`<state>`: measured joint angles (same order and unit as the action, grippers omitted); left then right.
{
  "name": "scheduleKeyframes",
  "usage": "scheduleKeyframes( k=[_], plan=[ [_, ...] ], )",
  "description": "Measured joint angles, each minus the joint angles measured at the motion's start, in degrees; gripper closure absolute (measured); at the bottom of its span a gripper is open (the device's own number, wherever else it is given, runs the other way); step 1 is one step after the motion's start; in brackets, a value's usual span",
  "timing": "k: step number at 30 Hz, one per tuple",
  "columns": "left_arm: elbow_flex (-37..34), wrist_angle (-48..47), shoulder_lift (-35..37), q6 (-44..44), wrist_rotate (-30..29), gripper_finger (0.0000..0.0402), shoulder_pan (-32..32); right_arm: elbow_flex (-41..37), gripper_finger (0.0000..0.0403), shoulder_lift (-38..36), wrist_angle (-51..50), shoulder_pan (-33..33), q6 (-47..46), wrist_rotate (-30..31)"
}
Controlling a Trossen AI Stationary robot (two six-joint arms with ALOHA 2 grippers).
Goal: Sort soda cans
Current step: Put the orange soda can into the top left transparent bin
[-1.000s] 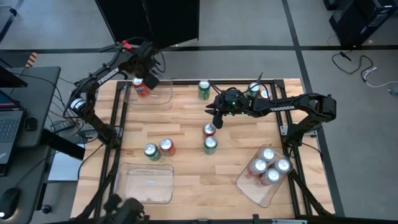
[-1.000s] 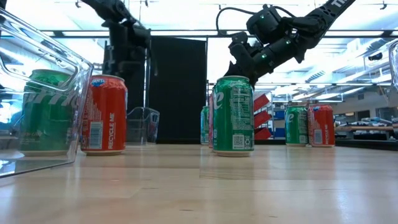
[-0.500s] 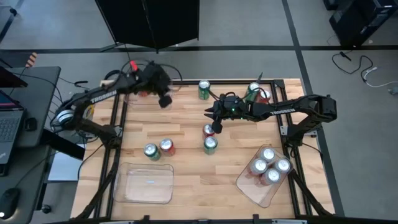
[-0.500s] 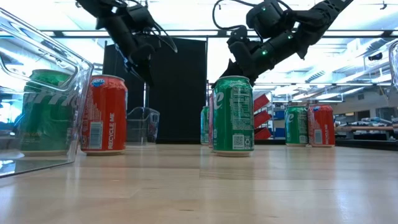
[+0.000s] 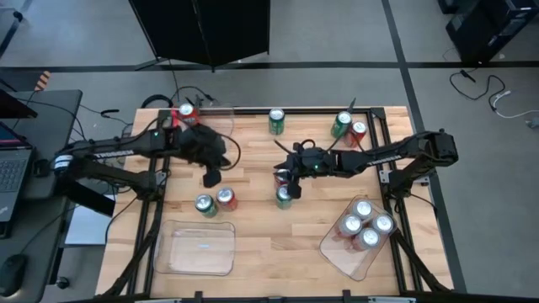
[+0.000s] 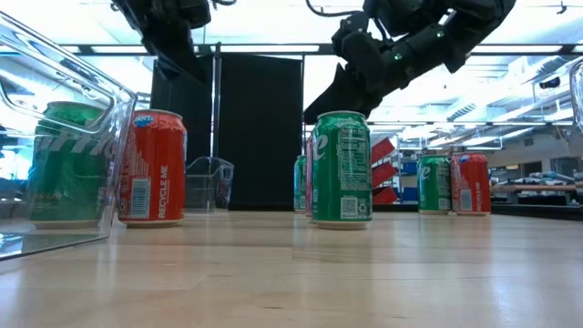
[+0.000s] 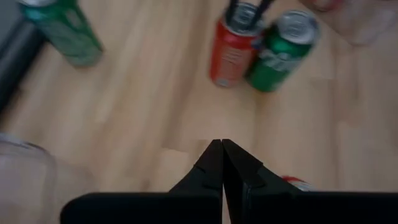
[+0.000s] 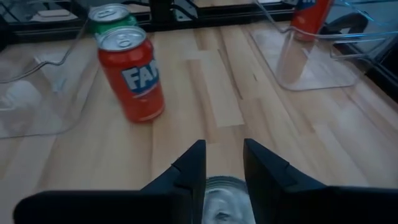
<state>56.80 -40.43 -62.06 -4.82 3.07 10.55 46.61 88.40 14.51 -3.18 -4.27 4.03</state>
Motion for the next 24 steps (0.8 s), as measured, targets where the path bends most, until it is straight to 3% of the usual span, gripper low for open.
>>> scheduleKeyframes(
  k=[4,7,19,24],
  plan=[
    [0.00,-0.78,-0.92,-9.25,2.94,0.0390,-2.38,0.00,0.0302,0.00,0.01,1.19,-0.02,0.97],
    [0.00,-2.76,-1.17,-12.15,5.80,0.0359,-4.28,0.00,0.0300,0.00,0.01,1.56,-0.04,1.04],
    [4.36,-7.21,-3.06,-20.11,7.13,0.0140,-10.42,0.00,0.0299,0.00,-0.13,1.55,-0.04,1.08],
    [5.46,-8.66,-5.97,-22.58,7.14,0.0066,-13.26,0.00,0.0297,0.00,-0.34,1.55,-0.04,1.08]
  ],
)
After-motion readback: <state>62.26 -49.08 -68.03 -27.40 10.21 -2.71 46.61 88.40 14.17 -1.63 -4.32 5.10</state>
